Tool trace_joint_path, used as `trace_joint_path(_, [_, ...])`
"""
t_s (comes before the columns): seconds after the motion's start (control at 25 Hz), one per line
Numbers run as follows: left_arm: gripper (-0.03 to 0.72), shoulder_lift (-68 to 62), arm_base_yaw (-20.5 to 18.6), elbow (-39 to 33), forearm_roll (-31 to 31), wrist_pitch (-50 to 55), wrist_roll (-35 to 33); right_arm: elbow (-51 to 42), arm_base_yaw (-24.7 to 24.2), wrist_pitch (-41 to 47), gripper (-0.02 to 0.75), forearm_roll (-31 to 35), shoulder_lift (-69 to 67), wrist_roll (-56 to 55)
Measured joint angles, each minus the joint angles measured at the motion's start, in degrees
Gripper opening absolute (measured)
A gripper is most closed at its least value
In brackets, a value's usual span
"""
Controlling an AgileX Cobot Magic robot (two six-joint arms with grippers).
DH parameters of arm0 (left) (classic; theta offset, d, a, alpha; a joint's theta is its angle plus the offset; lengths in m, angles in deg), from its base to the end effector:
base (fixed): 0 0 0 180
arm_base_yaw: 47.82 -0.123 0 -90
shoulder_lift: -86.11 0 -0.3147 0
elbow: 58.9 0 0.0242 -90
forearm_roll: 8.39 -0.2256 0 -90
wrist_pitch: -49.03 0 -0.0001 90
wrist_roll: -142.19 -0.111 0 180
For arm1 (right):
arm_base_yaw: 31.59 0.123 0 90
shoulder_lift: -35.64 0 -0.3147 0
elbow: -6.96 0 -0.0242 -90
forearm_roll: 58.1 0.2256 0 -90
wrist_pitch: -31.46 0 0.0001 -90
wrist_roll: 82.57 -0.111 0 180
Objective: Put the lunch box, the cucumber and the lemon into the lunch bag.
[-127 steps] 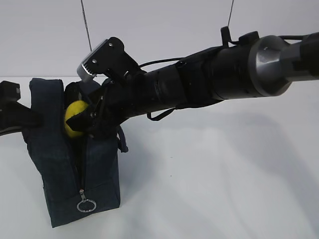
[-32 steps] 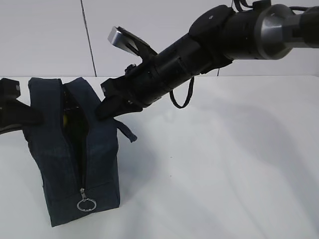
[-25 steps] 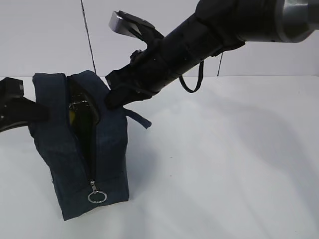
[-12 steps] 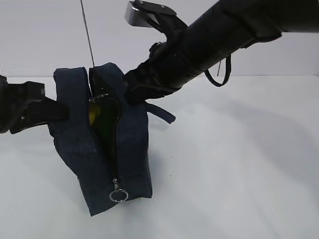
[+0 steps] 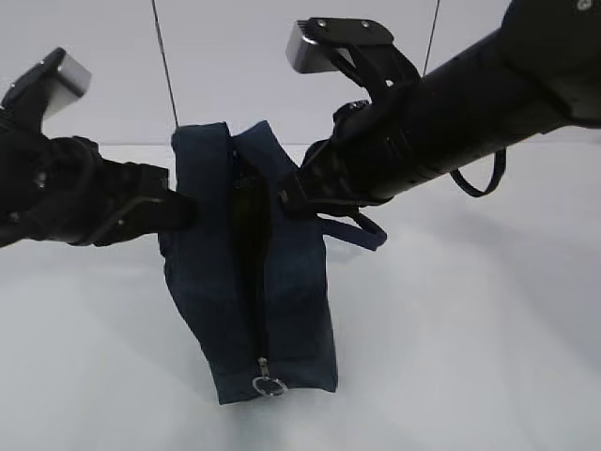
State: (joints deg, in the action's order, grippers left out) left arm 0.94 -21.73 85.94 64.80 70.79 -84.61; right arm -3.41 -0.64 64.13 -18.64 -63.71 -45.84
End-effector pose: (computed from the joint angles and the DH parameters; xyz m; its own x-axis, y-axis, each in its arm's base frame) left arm 0.2192 -0.1513 0.2812 -0.7715 -0.0651 -0.6329 0.3732 0.7593 -0.5331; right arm 0.2754 0.2096 0.3051 -0.5930 -0.3941 -0.7022 -0.7085 0.6697 0.2225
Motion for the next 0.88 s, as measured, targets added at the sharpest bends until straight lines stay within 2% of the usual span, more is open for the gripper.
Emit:
trace_joint_path(0.24, [-0.003,-2.6,2.0,0.1,1.6,-1.7,-2.3,-7.0,0.5,-5.0,0.009,-0.3,4.6,0.0])
trace_joint_path(0.36, [-0.003,-2.9,2.2,0.1,4.2,-2.0,-6.2,-8.7,1.2,-7.9,0.009,-0.3,5.4,0.0])
trace_joint_path(0.56, [-0.003,-4.0,2.5,0.1,10.0,-2.6,-13.2,-9.2,3.8,-11.8,0.009,-0.1,5.4,0.5])
trace_joint_path(0.88, [-0.003,-5.1,2.5,0.3,14.7,-5.0,-20.9,-9.4,3.9,-17.2,0.008,0.1,3.9,2.3])
